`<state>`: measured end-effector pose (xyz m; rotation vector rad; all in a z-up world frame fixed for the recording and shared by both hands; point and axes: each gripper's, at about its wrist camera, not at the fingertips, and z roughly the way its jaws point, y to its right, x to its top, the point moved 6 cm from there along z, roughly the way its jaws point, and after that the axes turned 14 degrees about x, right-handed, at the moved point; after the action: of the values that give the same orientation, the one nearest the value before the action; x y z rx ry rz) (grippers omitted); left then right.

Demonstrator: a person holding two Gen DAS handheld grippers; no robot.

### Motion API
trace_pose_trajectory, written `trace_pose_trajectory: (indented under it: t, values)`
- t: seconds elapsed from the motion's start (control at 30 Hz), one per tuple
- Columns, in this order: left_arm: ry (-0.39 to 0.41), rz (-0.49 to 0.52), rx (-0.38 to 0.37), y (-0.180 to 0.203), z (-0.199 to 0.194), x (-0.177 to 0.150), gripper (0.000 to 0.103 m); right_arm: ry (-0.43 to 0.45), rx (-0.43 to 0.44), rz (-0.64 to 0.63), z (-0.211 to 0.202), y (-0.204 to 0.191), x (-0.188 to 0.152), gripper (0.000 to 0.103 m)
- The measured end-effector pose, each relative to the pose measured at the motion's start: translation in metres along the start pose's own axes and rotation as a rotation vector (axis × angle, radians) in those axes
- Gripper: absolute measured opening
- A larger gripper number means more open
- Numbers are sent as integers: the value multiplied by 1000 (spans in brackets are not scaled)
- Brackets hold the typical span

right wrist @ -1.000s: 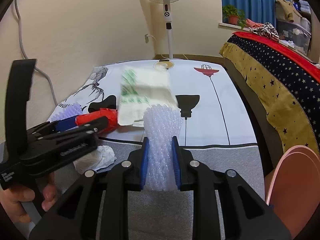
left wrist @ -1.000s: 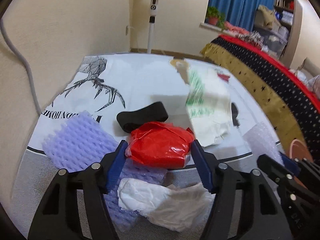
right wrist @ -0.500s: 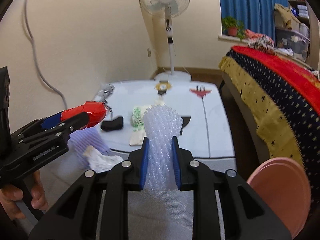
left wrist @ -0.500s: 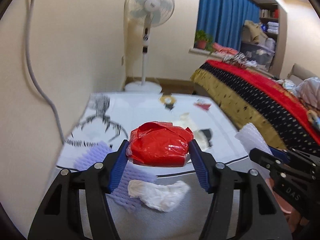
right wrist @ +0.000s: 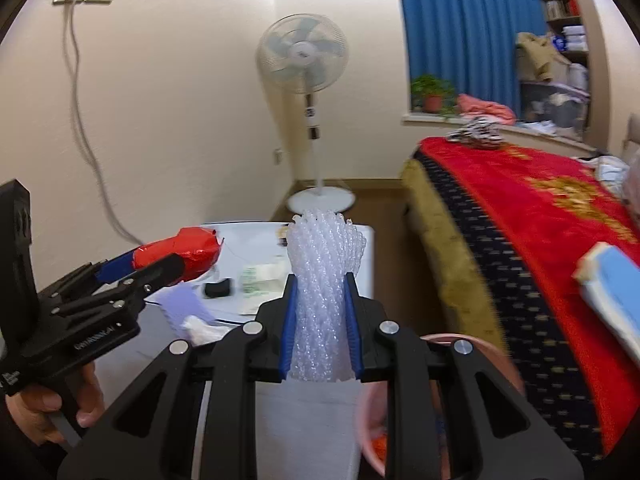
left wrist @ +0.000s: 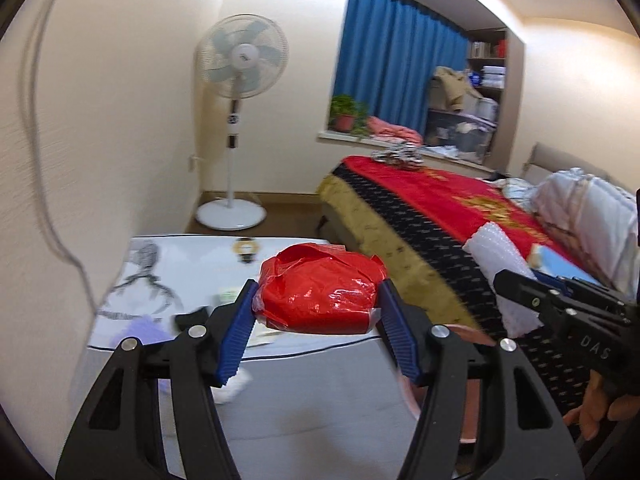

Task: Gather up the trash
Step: 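Carry the red bag and foam sleeve in both grippers over the pink bin, then open both grippers to drop the red bag and foam sleeve into the bin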

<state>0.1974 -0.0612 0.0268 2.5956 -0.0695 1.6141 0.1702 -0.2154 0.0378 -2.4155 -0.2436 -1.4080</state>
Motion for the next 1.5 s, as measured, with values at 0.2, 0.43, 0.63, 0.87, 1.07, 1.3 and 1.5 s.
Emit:
trace_pose_trajectory:
  t: [0.2, 0.43, 0.63, 0.87, 1.07, 1.3, 1.5]
  values:
    - [-44, 55, -87, 71, 7, -15, 60, 2, -103, 53, -34, 57, -16, 22]
    - [-119, 113, -148, 136, 36, -43, 60, -41, -174, 169, -39, 122, -38, 23]
    - [-172, 143, -170, 168, 60, -60, 64, -138, -205, 208, -32, 155, -66, 26]
    - [-189, 76, -59, 154, 73, -67, 96, -155, -245, 286, -35, 175, -77, 71]
    - [-190, 109, -23, 141, 63, -58, 96, -136, -238, 242, -35, 161, -68, 86]
    - [-225, 101, 45, 102, 21, -32, 96, -81, -212, 266, -52, 132, -47, 90]
    - [-220, 67, 104, 52, -30, -9, 96, -44, -146, 265, -59, 88, -28, 90]
